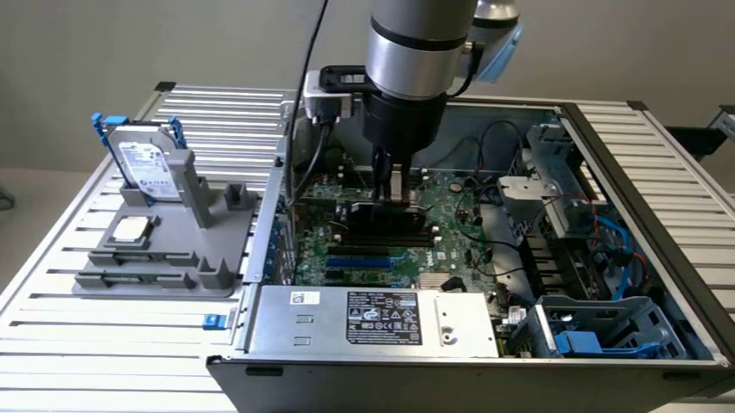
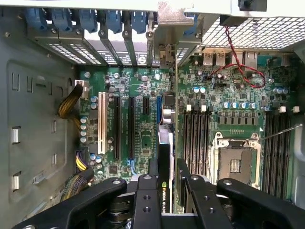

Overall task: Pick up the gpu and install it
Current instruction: 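Insert the gpu into the slot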

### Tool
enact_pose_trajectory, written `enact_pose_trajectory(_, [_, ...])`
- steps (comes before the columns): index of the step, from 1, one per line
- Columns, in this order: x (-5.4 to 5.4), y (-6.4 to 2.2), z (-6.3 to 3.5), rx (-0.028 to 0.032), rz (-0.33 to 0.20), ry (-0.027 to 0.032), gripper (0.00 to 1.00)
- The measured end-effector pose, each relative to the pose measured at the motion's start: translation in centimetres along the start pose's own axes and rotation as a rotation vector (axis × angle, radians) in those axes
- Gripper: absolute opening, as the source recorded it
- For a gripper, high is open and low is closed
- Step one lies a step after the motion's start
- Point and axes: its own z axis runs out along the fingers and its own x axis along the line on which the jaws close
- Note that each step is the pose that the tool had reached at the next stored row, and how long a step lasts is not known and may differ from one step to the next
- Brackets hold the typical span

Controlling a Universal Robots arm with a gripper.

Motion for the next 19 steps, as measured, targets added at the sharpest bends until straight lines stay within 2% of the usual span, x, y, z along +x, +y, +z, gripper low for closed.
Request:
enact_pose_trajectory(1, [0.0, 0.41, 0.61, 0.0009, 0.025, -0.0015, 0.26])
enact_pose_trajectory(2, [0.2, 0.4, 1.27, 0.0011, 0.037, -0.0023, 0.26])
enact_pose_trajectory(3, [0.3, 0.36, 1.35, 0.0006, 0.036, -0.0022, 0.26])
enact_pose_trajectory(4, [0.3, 0.22, 1.35, -0.0006, 0.004, -0.0004, 0.26])
enact_pose_trajectory(5, [0.3, 0.21, 1.36, -0.0012, -0.001, 0.0001, 0.26])
enact_pose_trajectory(8, [0.4, 0.16, 1.58, -0.005, -0.004, 0.0002, 0.26])
enact_pose_trajectory(15, [0.5, 0.05, 2.12, -0.0067, -0.004, 0.0002, 0.26])
enact_pose_trajectory(19, [0.6, 0.03, 2.4, -0.0119, -0.004, 0.0, 0.26])
